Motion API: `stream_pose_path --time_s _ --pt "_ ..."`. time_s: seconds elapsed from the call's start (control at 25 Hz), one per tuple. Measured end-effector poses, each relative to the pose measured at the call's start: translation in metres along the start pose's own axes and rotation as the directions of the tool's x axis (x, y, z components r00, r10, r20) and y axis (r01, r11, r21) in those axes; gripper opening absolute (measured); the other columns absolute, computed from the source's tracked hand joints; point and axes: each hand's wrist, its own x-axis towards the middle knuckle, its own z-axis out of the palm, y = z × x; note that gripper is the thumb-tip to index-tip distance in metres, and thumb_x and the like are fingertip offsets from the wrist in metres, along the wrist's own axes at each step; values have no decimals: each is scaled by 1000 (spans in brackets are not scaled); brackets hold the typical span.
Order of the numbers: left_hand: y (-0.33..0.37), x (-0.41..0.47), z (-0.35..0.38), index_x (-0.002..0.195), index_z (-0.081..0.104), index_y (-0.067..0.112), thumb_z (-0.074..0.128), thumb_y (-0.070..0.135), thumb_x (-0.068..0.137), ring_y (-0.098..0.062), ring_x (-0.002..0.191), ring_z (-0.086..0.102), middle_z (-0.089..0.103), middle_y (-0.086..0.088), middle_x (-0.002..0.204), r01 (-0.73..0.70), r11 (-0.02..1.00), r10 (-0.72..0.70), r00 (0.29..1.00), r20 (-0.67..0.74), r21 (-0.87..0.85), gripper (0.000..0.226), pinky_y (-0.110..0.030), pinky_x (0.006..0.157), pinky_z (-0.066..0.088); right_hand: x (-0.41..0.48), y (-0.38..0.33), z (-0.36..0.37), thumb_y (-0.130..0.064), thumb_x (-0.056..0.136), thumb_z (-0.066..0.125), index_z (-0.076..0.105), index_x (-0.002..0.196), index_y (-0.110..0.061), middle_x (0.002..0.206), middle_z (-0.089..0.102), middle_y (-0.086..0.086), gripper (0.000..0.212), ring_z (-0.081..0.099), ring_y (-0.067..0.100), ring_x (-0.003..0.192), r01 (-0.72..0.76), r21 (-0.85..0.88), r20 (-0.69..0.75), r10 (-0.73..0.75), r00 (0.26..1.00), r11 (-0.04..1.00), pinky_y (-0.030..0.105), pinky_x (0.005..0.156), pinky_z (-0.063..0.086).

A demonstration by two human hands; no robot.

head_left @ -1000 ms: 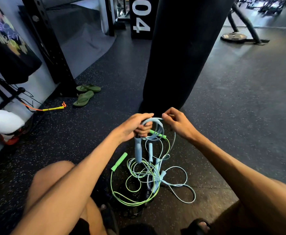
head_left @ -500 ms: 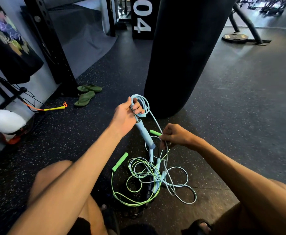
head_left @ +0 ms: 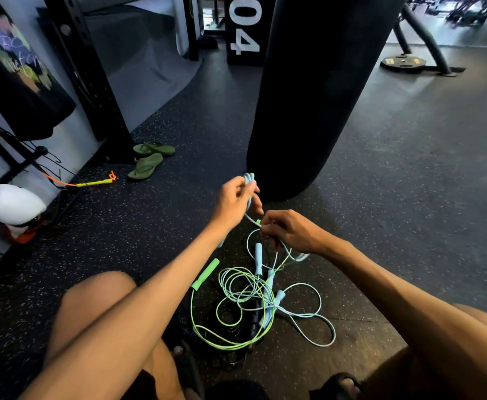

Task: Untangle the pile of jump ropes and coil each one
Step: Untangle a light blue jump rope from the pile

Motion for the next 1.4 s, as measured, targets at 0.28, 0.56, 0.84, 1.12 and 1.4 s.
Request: stream_pose_path --time_s 0.28,0.56,0.84,1.12,1.4 --pt "-1 -13 8 64 44 19 53 10 97 6 40 48 46 10 52 -75 898 -26 975 222 434 35 -15 48 33 3 -3 -8 -26 102 49 58 71 -26 59 52 -7 32 44 3 51 7 -85 -163 -21 986 996 24 52 38" --pt "9 -9 4 65 56 10 47 22 99 -7 42 35 41 -2 54 183 903 -354 830 432 388 38 -26 47 29 4 -2 -23 -31 103 46 60 80 -16 64 59 -6 31 55 1 52 -89 49 -363 101 926 995 25 55 44" --pt "13 -3 -15 61 36 17 34 25 99 -9 41 12 20 8 44 565 742 -247 731 636 -361 39 -28 49 17 4 15 -34 -37 103 43 55 81 -21 74 56 -5 30 53 13 70 -110 129 -396 153 905 985 41 68 47" --pt "19 8 -27 77 44 16 28 30 104 -8 46 16 22 8 53 497 393 -173 867 468 -774 35 -21 51 32 0 30 -25 -21 96 61 52 92 -13 87 71 16 13 65 21 73 -266 94 -182 279 943 959 40 72 54" --pt "13 11 -22 85 49 11 32 26 105 -10 53 40 42 3 62 346 423 -284 928 240 -838 30 -28 74 40 1 24 -17 -14 92 67 59 75 -11 61 65 -6 18 60 12 56 -278 -39 -88 273 958 960 31 57 53"
